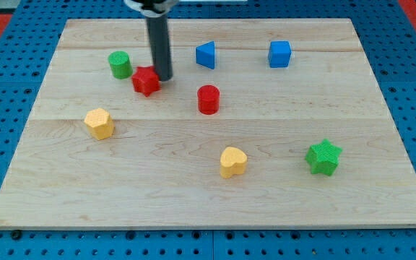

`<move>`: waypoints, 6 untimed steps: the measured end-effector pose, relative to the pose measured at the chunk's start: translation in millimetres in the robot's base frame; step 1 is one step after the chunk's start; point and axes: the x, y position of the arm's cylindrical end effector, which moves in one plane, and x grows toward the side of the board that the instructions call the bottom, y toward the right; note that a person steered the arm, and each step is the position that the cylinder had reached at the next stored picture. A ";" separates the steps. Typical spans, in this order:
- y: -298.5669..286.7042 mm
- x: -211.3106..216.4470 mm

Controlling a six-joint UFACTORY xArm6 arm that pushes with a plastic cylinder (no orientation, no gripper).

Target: Move the red circle slightly down

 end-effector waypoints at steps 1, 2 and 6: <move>18.7 -0.6; 76.8 -0.5; 150.0 119.3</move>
